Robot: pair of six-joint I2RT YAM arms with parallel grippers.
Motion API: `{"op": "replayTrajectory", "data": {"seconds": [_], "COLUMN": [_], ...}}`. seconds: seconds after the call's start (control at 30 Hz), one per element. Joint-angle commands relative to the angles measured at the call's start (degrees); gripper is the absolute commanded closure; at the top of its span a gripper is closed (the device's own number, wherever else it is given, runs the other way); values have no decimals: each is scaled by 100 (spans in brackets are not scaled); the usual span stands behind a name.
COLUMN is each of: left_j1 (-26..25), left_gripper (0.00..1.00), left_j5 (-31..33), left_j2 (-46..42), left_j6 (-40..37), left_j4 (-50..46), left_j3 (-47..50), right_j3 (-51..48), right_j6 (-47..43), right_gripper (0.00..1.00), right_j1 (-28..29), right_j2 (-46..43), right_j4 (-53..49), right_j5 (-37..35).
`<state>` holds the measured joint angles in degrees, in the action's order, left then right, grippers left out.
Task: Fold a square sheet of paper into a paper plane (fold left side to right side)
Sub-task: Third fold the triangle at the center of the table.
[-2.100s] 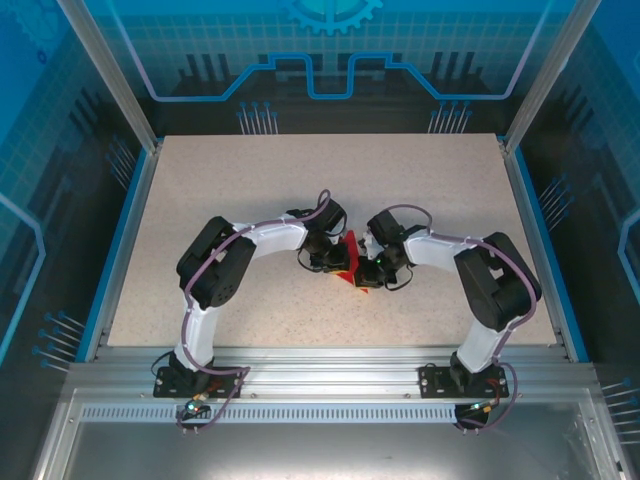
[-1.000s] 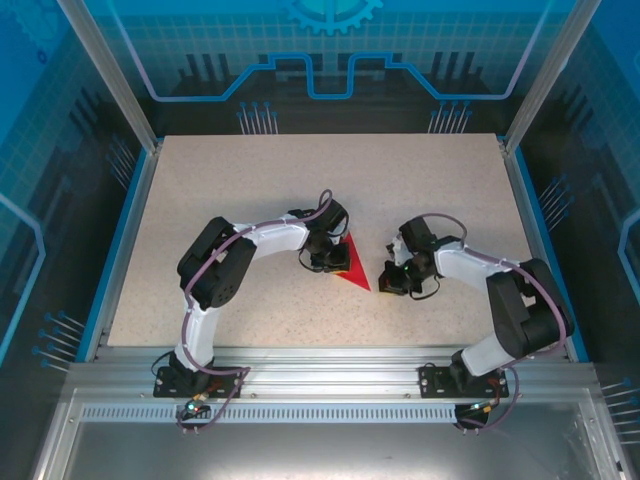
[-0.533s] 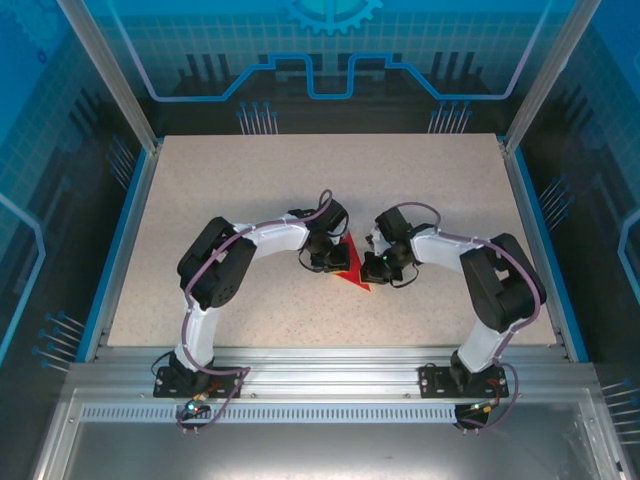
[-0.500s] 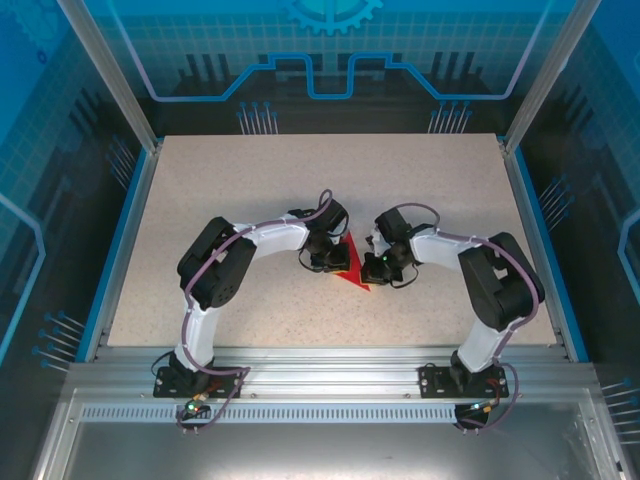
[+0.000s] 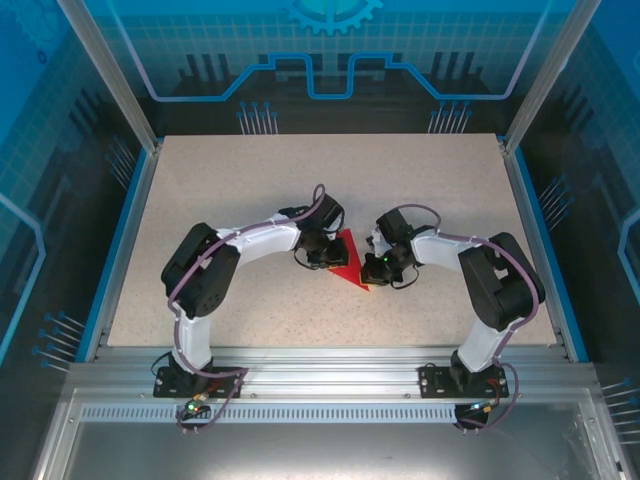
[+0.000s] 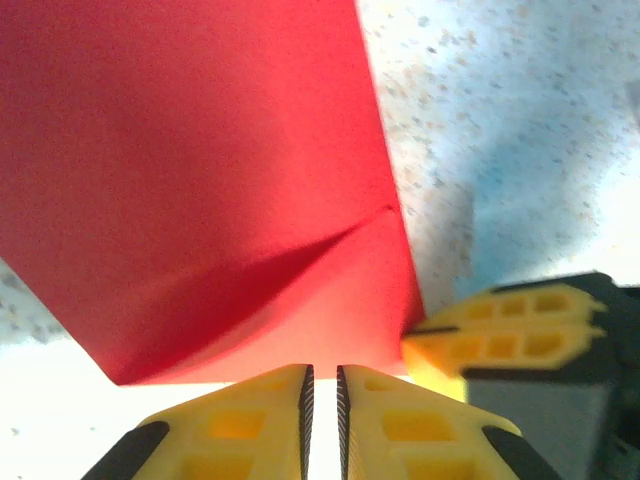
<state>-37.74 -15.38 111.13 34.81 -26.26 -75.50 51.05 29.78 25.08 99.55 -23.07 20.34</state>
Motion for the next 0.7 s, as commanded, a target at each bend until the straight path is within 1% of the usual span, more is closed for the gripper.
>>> {"op": "replayTrajectory", "data": {"seconds": [0.0, 0.2, 0.33, 0.53, 0.67], "left_j1": [-102, -173, -200, -200, -195], "left_gripper": [82, 84, 84, 85, 85], "left_j5": [-295, -549, -598, -521, -311], "left_j2": [-123, 174, 318, 546, 666], "left_j6": [301, 431, 439, 465, 432], "left_j4": [161, 413, 429, 438, 348], "left_j3": [203, 137, 45, 55, 22], "right_j3": [-283, -295, -297, -302, -299], "right_j6": [-51, -42, -34, -24, -50], "right_gripper": [100, 100, 100, 100, 100], "right_j1": [-38, -38, -42, -38, -38], "right_j2": [278, 287, 292, 291, 288], "right_j4": [-514, -514, -520, -523, -588], "right_j5": [-475, -482, -512, -522, -604]}}
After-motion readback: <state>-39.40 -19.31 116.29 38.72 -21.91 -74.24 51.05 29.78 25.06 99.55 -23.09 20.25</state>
